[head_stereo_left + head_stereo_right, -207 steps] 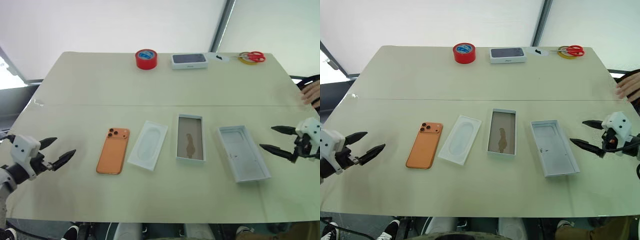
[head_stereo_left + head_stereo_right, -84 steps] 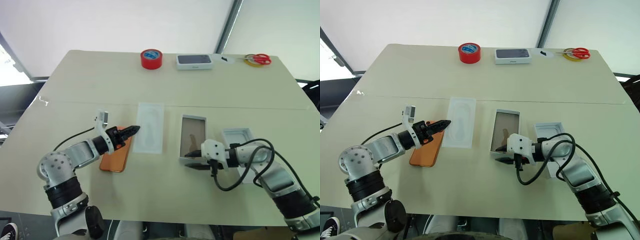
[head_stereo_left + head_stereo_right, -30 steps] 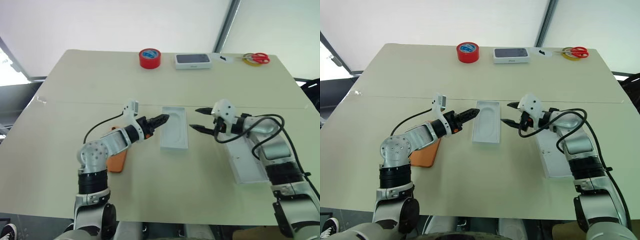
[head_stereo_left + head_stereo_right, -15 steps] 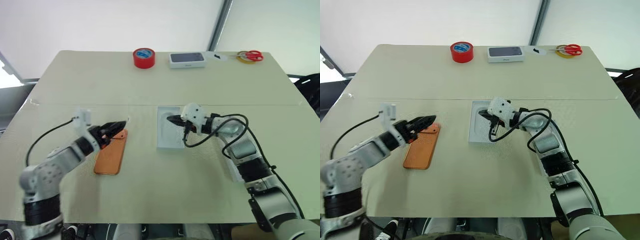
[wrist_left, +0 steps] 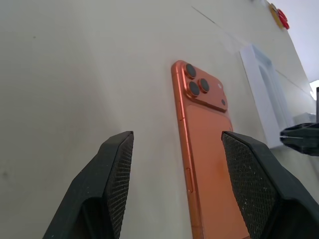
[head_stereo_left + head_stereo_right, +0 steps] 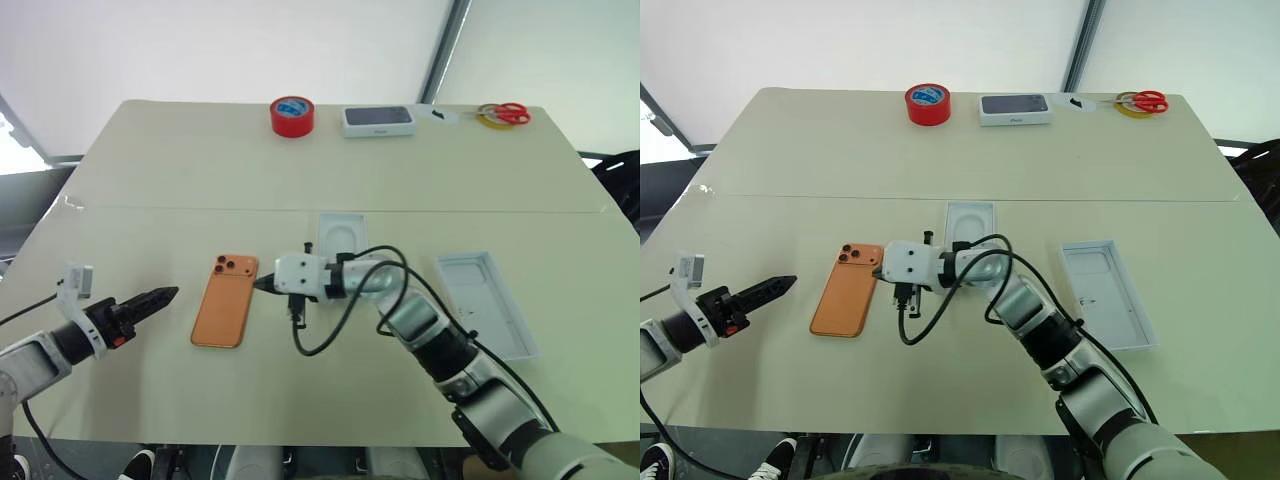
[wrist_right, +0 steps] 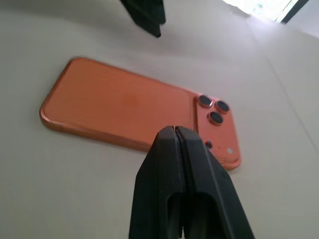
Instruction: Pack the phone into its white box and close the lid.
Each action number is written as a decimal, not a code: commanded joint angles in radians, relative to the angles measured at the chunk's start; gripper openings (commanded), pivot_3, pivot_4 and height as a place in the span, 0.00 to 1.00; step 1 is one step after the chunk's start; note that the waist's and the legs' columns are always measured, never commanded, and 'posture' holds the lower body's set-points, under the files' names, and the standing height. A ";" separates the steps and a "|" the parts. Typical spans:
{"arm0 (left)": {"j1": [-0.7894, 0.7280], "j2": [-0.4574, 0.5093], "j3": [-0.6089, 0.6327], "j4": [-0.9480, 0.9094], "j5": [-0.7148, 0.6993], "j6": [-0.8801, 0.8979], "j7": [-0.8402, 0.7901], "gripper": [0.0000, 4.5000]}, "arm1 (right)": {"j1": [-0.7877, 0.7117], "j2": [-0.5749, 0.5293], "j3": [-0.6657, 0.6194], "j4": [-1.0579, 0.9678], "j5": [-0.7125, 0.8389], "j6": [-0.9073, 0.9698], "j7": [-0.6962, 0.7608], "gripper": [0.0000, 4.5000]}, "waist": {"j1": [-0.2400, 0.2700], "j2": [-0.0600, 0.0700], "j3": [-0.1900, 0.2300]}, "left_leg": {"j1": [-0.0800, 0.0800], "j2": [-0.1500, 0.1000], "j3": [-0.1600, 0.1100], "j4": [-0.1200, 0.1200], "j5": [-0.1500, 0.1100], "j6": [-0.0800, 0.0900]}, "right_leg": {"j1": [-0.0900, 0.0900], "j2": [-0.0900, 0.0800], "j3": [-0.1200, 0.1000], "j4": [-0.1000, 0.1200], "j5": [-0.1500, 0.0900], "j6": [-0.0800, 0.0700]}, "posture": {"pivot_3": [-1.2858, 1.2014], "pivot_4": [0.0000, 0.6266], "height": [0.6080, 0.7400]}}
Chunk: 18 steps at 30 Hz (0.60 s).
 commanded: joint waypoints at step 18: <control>-0.191 -0.131 -0.375 -0.034 0.132 0.099 -0.070 0.66 | -0.045 0.028 0.050 0.062 -0.130 0.108 -0.013 0.01 | 0.010 0.010 -0.009 | 0.003 -0.004 0.000 0.000 -0.001 0.002 | 0.004 -0.004 0.000 0.001 0.000 0.000 | 0.52 0.24 0.92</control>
